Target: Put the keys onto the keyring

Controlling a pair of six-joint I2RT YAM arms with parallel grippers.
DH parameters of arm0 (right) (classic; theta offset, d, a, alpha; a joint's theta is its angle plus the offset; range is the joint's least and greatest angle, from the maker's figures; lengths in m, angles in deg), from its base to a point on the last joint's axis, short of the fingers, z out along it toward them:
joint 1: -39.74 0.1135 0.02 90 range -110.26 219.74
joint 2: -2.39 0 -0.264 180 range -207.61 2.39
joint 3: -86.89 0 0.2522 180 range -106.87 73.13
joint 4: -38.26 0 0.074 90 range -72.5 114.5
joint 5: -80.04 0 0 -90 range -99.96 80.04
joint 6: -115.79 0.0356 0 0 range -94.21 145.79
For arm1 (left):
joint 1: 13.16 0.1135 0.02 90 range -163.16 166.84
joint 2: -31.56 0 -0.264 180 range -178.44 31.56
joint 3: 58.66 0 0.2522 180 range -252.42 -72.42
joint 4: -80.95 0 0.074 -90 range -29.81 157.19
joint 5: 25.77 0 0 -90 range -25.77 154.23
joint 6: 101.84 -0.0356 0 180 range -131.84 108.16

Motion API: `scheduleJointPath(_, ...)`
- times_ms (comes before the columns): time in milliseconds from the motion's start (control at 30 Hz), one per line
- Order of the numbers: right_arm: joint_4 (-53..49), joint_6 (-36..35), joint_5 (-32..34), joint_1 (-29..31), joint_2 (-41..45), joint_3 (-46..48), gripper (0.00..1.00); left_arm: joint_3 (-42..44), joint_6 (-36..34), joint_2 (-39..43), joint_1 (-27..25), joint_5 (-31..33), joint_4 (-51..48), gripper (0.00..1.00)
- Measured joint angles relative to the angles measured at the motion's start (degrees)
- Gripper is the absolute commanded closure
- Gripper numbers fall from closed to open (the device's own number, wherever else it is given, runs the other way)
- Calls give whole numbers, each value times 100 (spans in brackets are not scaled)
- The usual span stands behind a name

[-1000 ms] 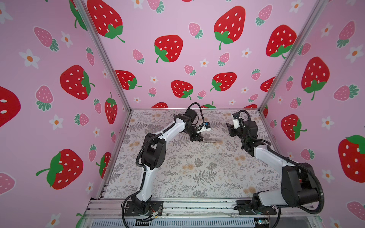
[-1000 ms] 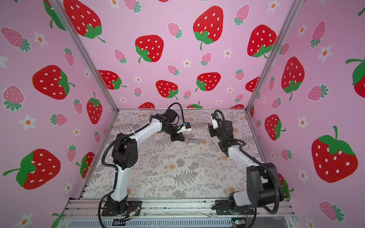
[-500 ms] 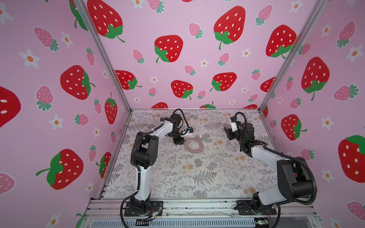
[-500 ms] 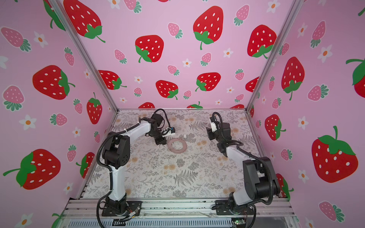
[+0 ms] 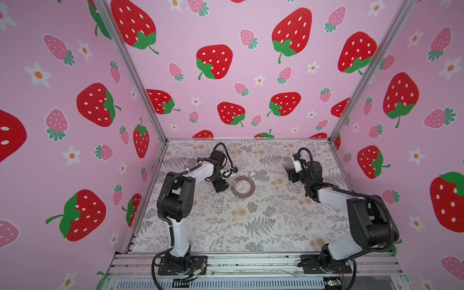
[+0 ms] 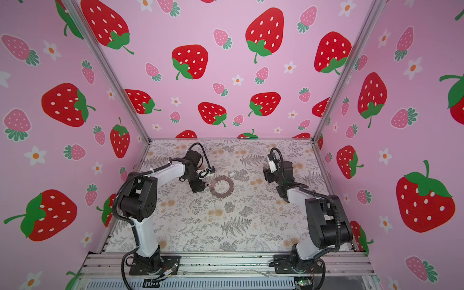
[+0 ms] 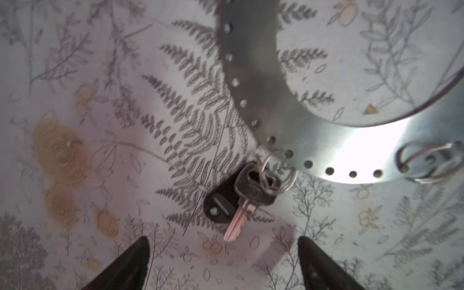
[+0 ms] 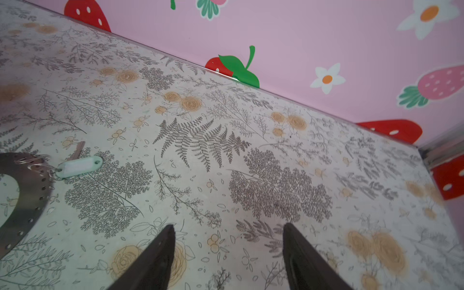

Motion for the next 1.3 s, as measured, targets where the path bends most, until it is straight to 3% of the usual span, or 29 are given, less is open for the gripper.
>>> scheduleJointPath(267, 1038, 188, 343, -483, 601, 994, 1, 2157, 2321, 1873, 1141, -402, 2520, 1)
scheduleJointPath(467, 2065, 345, 352, -911, 1316, 1976, 1, 3322, 3536, 2315, 1508, -407, 4002, 1)
scheduleJointPath(633, 3204, 286, 236, -918, 1110, 2870, 1, 4288, 3882, 2347, 1502, -348, 5460, 1)
scheduleJointPath(767, 4166, 170, -22, -890, 164, 2953, 1, 4868, 4017, 2138, 1504, -197, 6415, 1)
scheduleJointPath(967, 4085, 164, 37, -890, -81, 2529, 1, 5132, 4100, 2081, 1493, -74, 7283, 1)
scheduleJointPath(1300, 3991, 190, 184, -890, -83, 2376, 1, 5132, 4162, 2079, 1495, 92, 7545, 1)
